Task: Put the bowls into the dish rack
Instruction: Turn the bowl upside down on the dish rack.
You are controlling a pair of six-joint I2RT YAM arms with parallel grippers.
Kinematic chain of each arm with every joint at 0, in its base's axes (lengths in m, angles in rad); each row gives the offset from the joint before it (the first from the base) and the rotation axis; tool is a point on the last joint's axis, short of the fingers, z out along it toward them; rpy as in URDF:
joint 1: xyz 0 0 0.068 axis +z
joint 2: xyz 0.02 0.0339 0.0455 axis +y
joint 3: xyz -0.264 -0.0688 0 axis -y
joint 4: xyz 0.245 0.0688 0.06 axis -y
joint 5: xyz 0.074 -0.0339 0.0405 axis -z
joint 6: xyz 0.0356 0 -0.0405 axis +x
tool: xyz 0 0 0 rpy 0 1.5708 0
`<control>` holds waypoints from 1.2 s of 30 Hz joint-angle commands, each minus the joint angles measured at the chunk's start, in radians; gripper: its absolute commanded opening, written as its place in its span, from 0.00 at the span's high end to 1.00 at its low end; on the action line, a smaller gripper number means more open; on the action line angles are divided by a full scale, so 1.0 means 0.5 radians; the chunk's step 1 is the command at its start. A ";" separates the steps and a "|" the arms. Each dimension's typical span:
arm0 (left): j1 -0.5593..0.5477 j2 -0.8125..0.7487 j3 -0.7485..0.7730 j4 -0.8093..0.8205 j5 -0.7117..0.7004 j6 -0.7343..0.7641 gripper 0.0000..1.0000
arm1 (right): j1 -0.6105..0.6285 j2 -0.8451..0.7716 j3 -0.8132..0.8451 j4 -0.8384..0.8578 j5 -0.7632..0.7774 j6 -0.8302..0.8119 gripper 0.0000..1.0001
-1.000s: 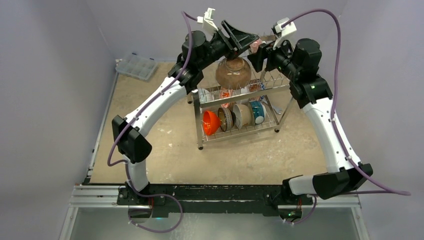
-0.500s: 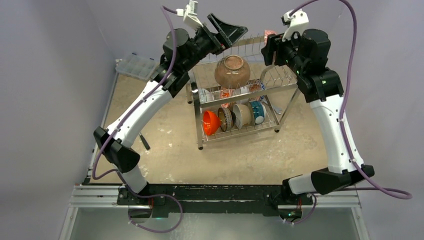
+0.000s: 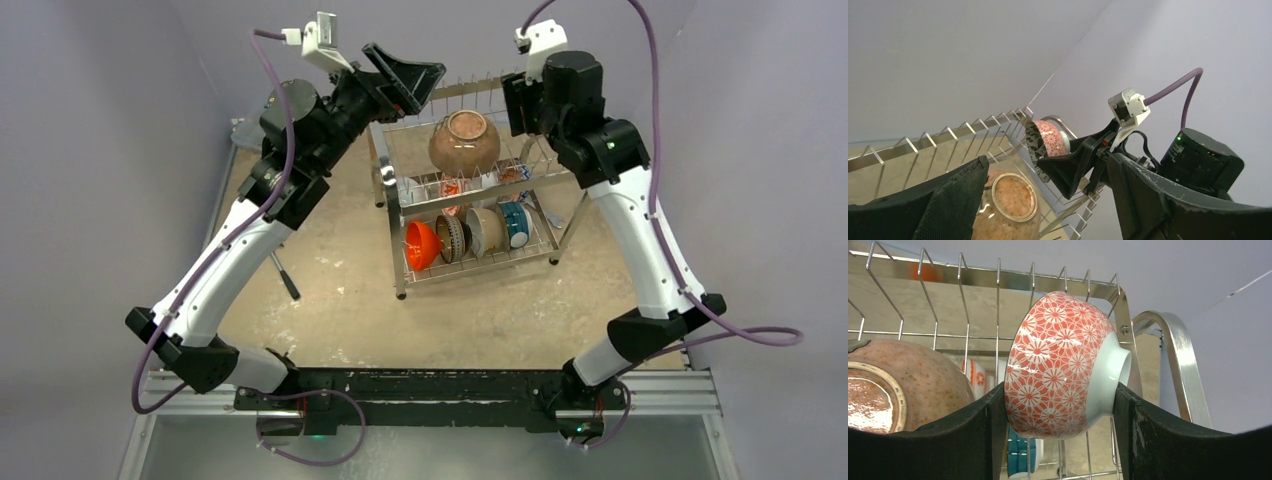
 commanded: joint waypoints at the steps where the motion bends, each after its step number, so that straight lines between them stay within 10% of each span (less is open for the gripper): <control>1: 0.008 -0.113 -0.150 -0.012 -0.102 0.092 0.13 | 0.194 0.099 0.196 -0.097 0.463 -0.110 1.00; 14: 0.008 -0.339 -0.482 -0.079 -0.249 0.128 0.12 | 0.366 0.177 0.056 -0.213 0.701 -0.203 1.00; 23: 0.008 -0.401 -0.508 -0.205 -0.379 0.247 0.12 | 0.418 0.137 0.020 -0.214 0.687 -0.197 0.46; 36: 0.009 -0.484 -0.537 -0.337 -0.595 0.381 0.09 | 0.425 0.078 0.019 -0.231 0.727 -0.202 0.29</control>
